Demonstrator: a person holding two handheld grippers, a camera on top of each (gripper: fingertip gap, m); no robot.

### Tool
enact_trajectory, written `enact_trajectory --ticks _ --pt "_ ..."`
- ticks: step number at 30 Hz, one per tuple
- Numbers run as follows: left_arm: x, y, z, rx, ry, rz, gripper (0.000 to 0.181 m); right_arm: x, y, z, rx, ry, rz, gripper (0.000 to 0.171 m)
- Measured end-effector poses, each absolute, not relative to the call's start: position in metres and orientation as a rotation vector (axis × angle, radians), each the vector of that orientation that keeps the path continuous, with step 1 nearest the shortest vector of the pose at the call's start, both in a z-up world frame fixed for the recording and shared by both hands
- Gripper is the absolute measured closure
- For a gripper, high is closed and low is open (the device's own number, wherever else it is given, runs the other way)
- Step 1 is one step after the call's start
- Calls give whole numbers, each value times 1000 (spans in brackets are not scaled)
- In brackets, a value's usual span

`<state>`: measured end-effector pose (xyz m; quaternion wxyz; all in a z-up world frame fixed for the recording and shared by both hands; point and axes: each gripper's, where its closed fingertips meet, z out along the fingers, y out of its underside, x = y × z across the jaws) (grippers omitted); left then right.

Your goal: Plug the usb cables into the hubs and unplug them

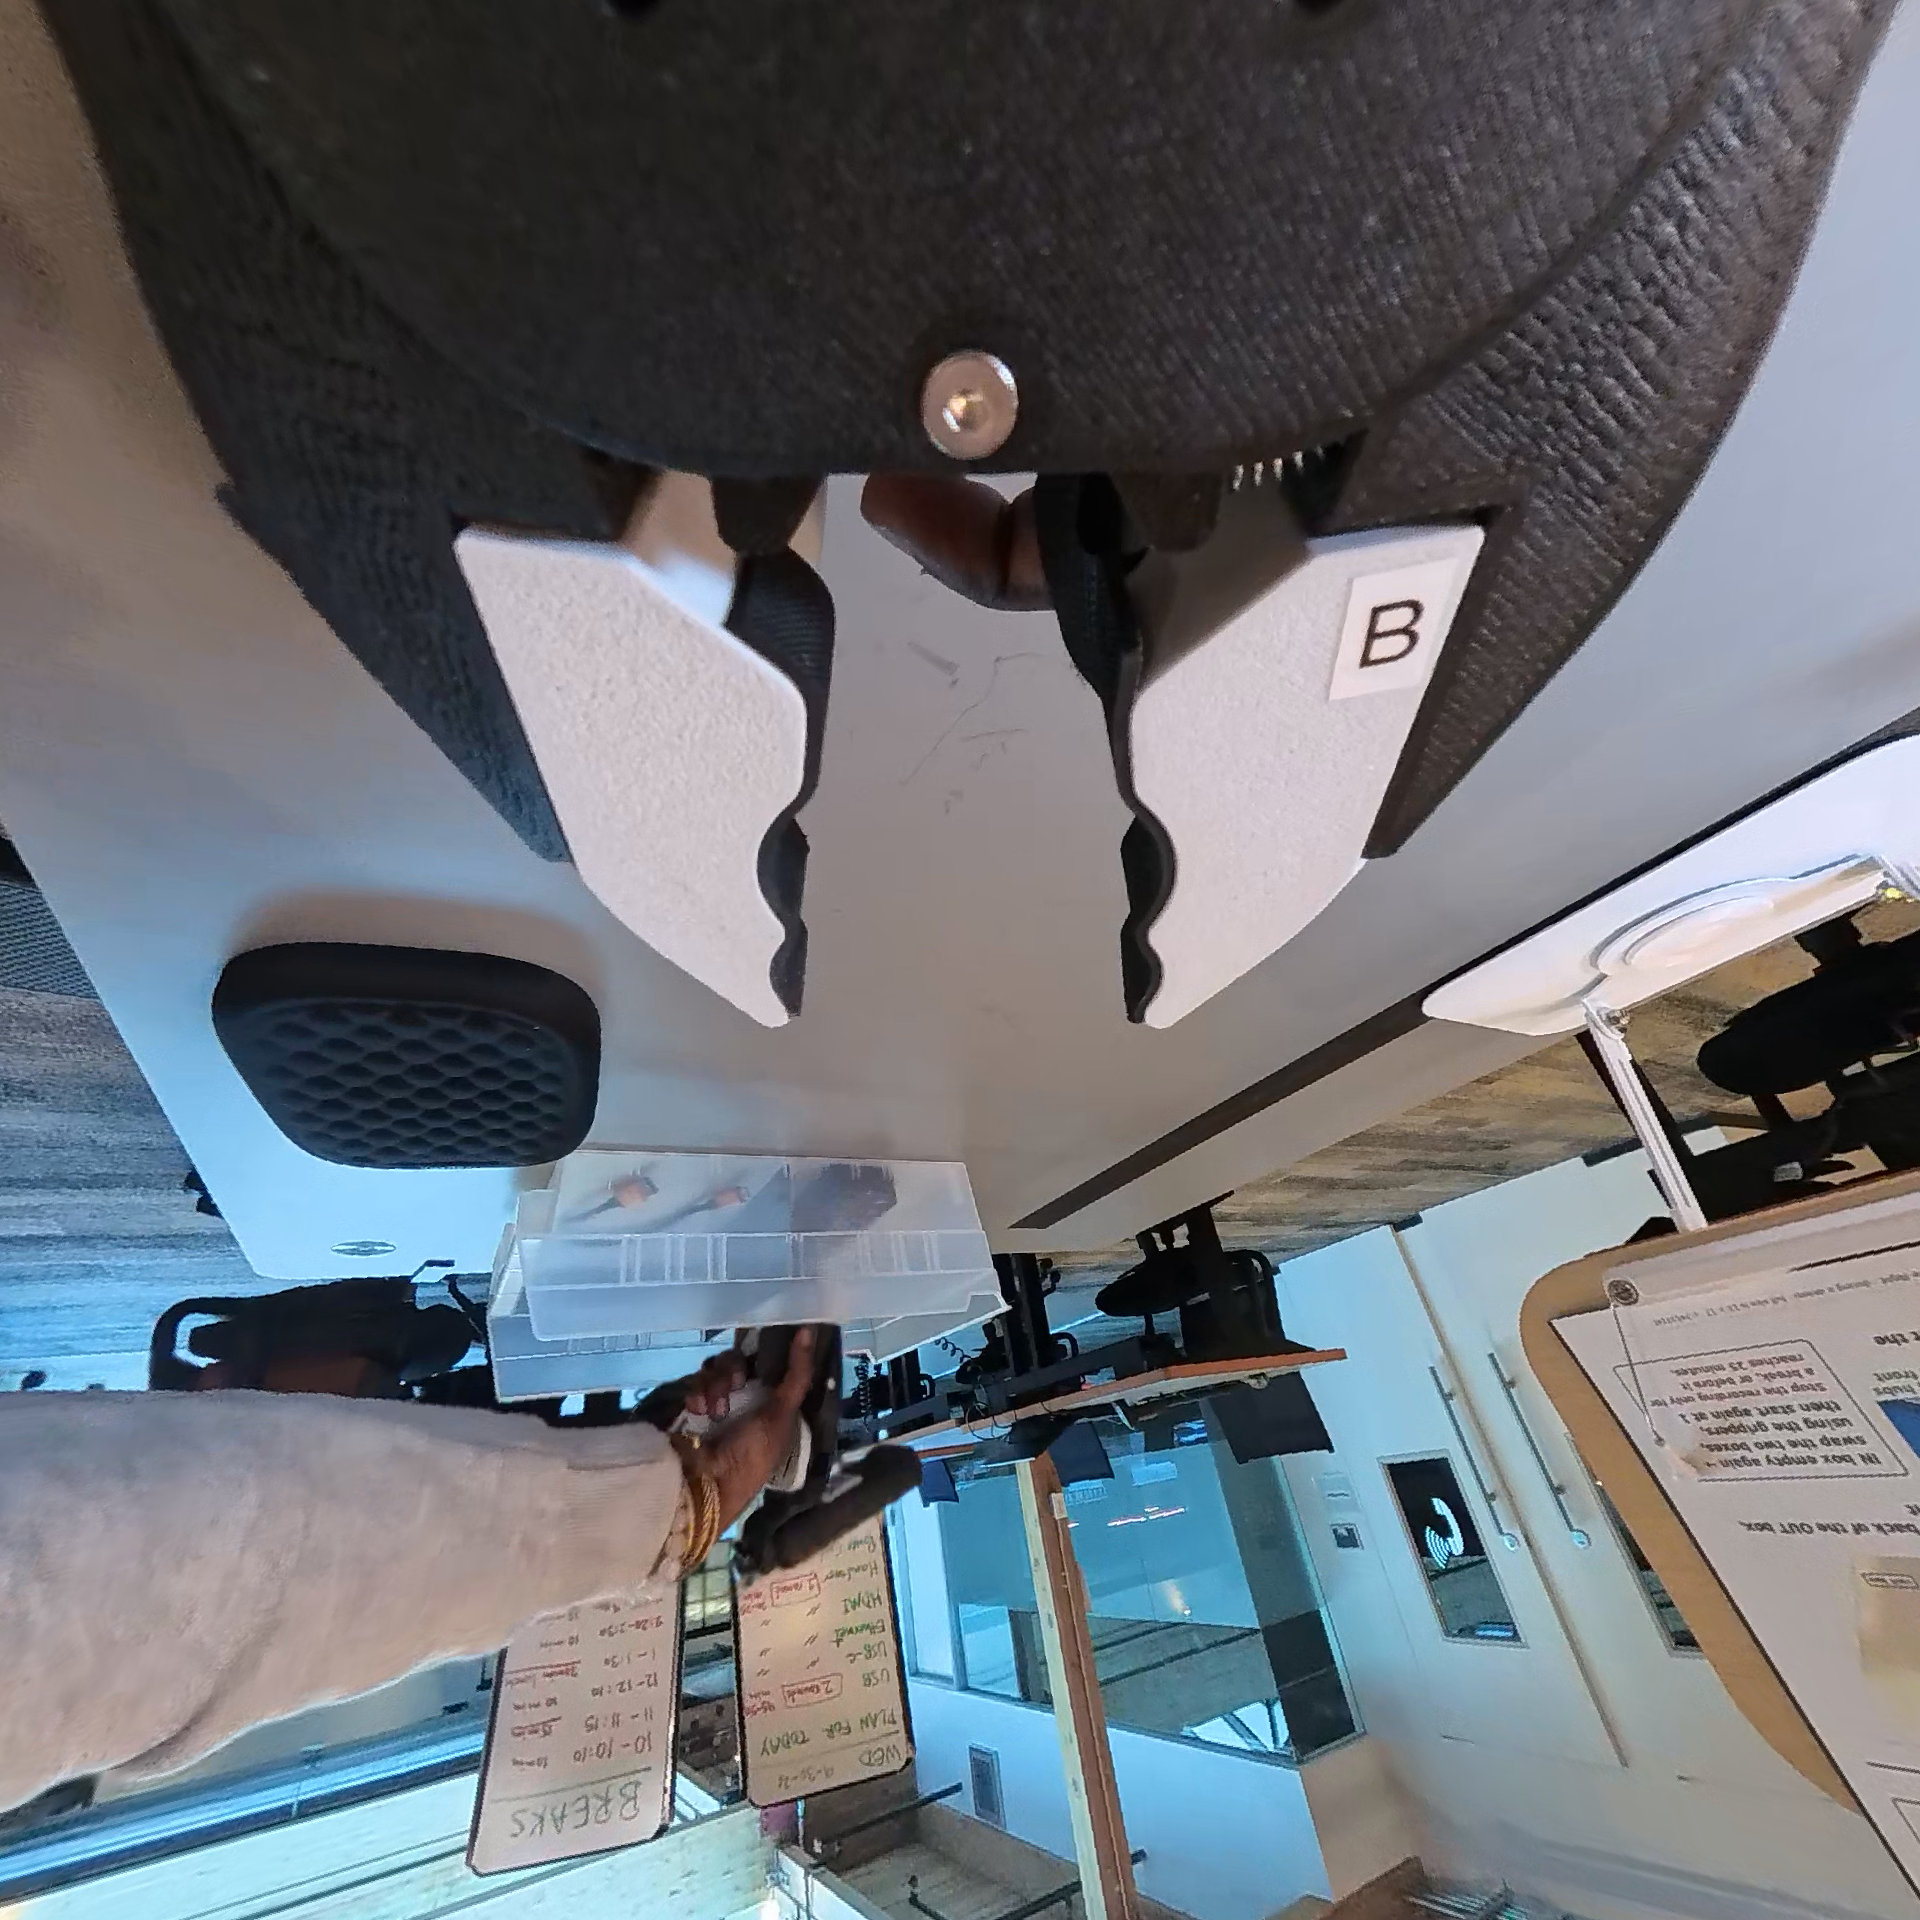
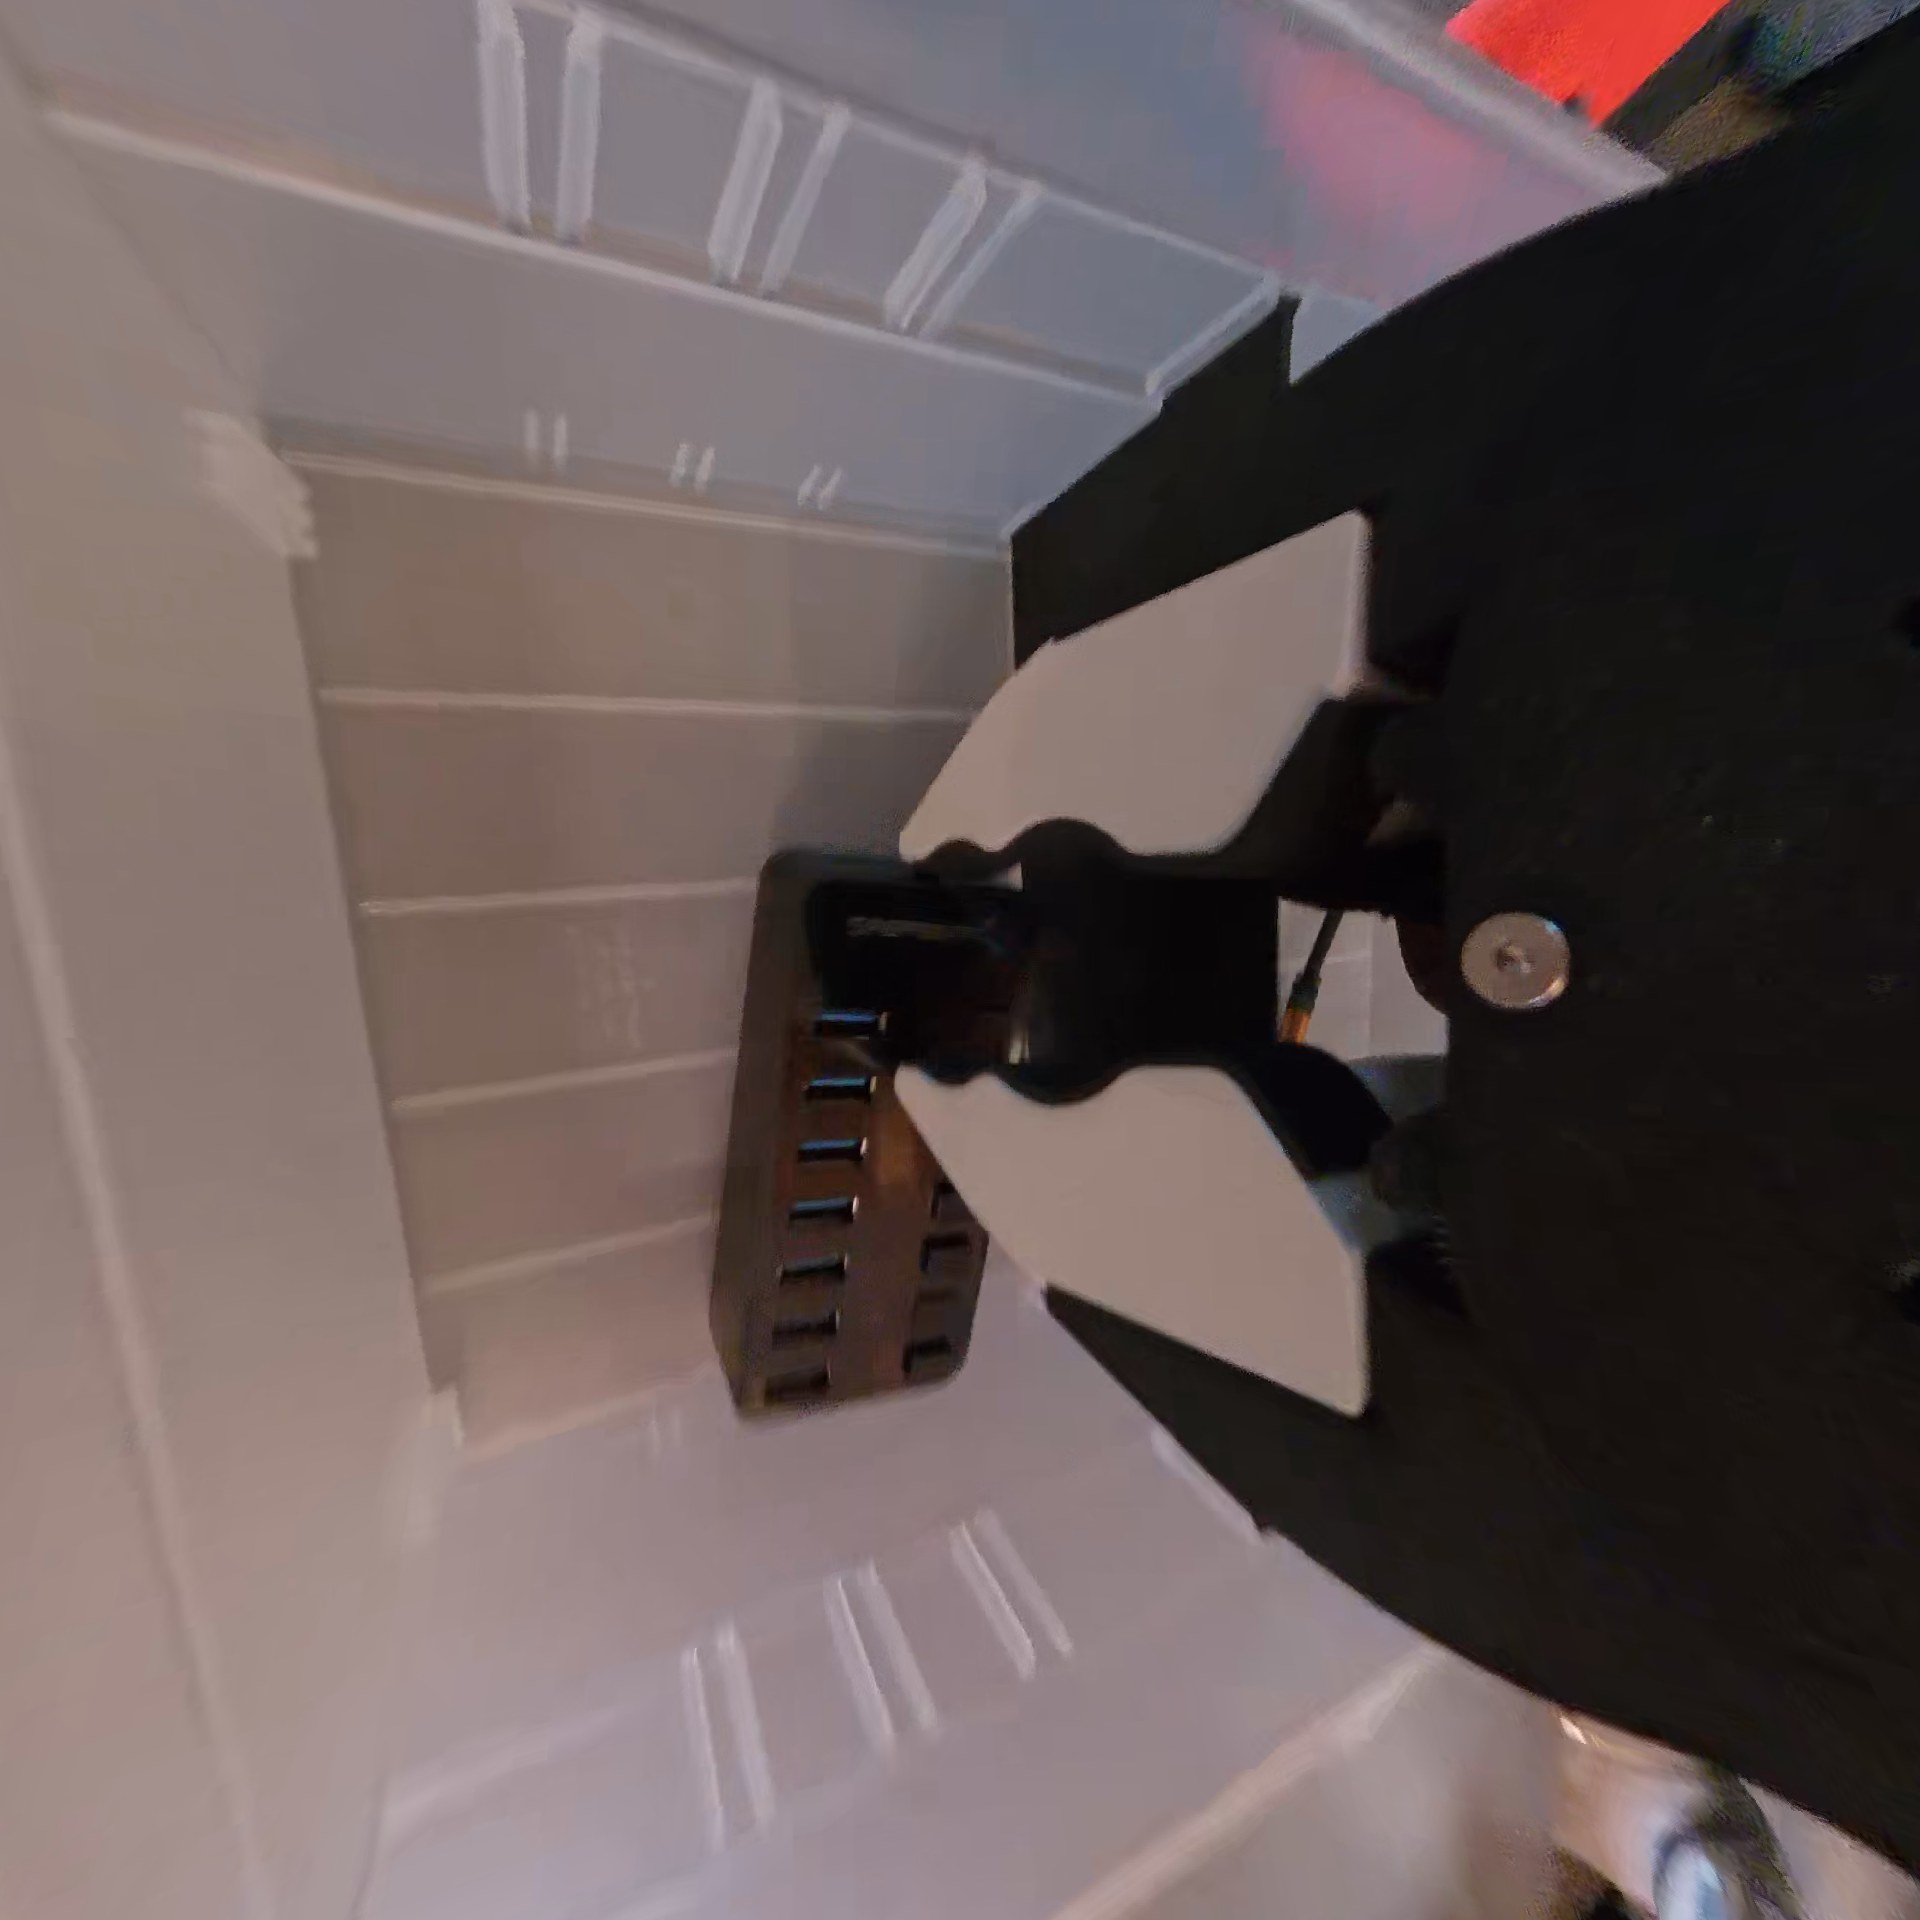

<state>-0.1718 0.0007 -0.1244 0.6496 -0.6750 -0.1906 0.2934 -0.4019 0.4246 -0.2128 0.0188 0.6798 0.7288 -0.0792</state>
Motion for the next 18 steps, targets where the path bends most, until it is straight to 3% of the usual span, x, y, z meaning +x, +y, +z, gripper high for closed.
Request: enact_trajectory --ticks 1,14,18 --pt "-172 1 -124 -1534 -432 667 122 -401 430 -219 2121 2277 -187 144" --pt "-172 1 -125 -1538 -431 672 122 -408 432 -221 2058 2392 -268 148" --pt "-173 -1 -125 -1532 -443 676 122 -434 425 -191 2117 2599 -520 147"
